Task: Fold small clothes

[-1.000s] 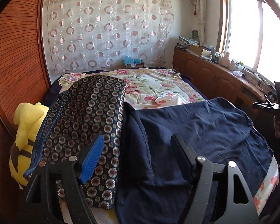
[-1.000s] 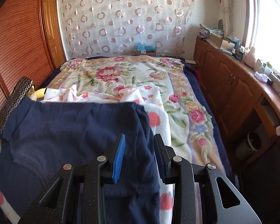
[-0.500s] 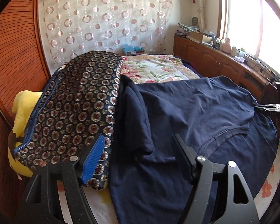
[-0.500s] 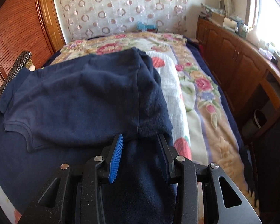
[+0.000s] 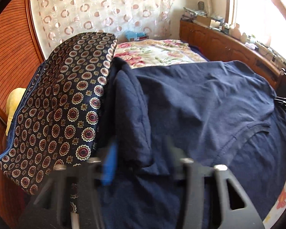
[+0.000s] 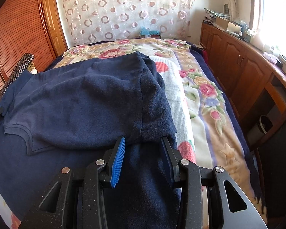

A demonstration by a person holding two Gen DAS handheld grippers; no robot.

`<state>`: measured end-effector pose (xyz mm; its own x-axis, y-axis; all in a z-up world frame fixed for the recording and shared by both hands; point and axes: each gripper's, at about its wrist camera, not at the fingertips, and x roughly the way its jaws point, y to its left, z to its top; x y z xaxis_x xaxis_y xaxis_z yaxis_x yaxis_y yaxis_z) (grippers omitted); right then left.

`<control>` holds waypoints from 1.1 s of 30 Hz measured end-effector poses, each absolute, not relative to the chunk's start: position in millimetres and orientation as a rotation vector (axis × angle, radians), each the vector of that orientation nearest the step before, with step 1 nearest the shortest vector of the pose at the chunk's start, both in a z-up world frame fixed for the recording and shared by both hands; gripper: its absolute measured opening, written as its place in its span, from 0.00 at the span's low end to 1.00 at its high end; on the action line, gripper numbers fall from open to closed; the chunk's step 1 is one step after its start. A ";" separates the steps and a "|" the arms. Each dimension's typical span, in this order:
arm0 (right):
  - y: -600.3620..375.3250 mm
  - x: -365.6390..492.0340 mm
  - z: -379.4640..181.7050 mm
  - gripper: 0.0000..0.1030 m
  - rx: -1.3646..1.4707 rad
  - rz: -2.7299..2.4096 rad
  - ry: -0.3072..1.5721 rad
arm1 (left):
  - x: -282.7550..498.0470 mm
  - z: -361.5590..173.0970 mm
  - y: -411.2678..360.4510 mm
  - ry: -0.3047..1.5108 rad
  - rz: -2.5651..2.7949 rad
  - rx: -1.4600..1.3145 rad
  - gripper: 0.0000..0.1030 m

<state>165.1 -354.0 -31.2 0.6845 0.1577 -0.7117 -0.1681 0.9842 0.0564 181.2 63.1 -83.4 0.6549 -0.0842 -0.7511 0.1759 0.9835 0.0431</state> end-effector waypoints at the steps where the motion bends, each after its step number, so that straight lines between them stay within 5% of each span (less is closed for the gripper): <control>1: -353.2 163.6 -34.2 0.38 -0.013 0.183 0.795 | 182.1 -85.5 62.7 0.852 -0.141 0.123 0.10; 19: -345.1 193.4 -40.1 0.47 0.128 0.223 0.836 | 168.5 -63.1 77.3 0.791 -0.163 0.052 0.07; 21: -337.5 192.8 -37.1 0.07 0.087 0.225 0.807 | 159.5 -51.0 77.1 0.759 -0.189 0.026 0.07; 33: -337.7 139.3 21.1 0.06 0.057 0.284 0.553 | 104.4 8.0 89.2 0.632 -0.256 -0.044 0.07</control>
<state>139.3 -337.7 21.1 0.8131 0.2809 -0.5099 -0.2503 0.9595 0.1293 104.4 89.2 8.0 0.7762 -0.2496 -0.5789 0.2229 0.9676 -0.1184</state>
